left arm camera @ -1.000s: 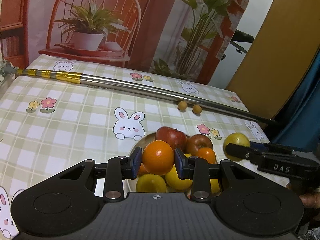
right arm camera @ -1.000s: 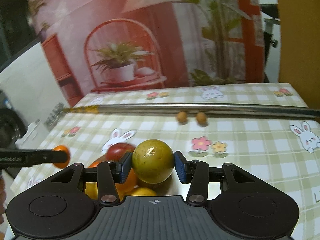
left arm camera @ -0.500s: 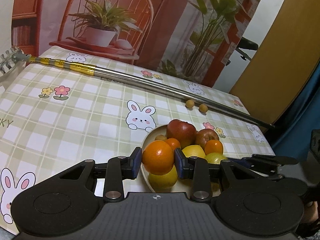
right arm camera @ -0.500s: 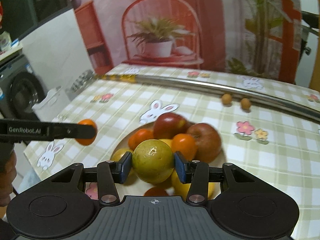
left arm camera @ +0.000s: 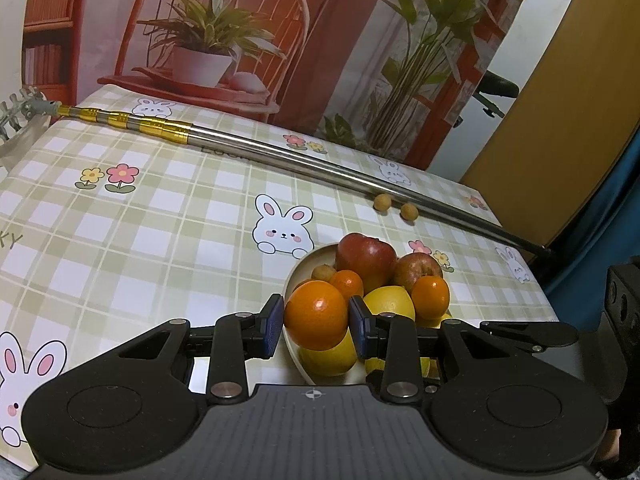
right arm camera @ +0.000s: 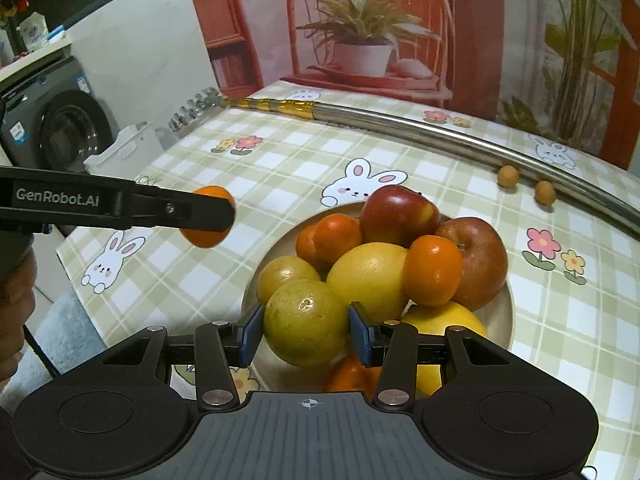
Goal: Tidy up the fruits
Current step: 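Lower the yellow-green fruit onto the plate with right and open it, then lower the tangerine onto the plate with left and open it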
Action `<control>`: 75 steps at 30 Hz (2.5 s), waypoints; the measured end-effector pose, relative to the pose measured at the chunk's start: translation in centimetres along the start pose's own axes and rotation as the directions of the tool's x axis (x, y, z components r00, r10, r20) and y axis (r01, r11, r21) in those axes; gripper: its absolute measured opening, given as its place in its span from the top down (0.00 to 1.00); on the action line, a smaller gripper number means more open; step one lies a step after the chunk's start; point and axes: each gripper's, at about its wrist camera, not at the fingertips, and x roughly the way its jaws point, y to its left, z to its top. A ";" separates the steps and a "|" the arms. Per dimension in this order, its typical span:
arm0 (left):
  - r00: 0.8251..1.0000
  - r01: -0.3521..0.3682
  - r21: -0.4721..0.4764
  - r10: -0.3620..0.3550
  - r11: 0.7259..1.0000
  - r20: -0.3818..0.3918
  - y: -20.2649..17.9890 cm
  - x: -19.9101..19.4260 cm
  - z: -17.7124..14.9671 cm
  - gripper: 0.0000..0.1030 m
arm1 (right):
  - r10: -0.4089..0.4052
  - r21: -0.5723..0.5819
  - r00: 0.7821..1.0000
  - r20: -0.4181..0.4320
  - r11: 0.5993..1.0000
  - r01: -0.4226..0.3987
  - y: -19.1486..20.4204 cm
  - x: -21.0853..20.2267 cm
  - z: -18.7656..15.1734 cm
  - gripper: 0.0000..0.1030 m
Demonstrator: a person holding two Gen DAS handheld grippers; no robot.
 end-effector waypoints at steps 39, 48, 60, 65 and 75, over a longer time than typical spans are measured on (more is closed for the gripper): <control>0.999 0.021 0.021 -0.020 1.000 -0.037 -1.1 0.4 -0.2 0.64 | -0.036 0.127 0.991 0.125 0.992 0.020 -3.2 -3.2 -0.4 0.58; 0.997 0.028 0.081 -0.021 0.996 -0.080 -2.8 1.7 -0.3 0.64 | -0.163 0.235 0.963 0.215 0.966 0.111 -7.2 -6.0 -0.8 0.58; 0.995 -0.034 0.217 0.054 0.976 -0.086 -4.7 3.9 0.3 0.64 | -0.171 0.303 0.962 0.214 0.948 0.101 -9.0 -5.7 -2.1 0.58; 0.995 -0.039 0.249 0.061 0.968 -0.081 -5.1 4.6 0.4 0.64 | -0.164 0.323 0.962 0.219 0.943 0.087 -9.4 -5.8 -2.4 0.58; 0.995 -0.008 0.222 0.029 0.975 -0.093 -5.0 4.2 -0.1 0.61 | -0.169 0.333 0.962 0.214 0.939 0.090 -9.6 -5.7 -2.5 0.58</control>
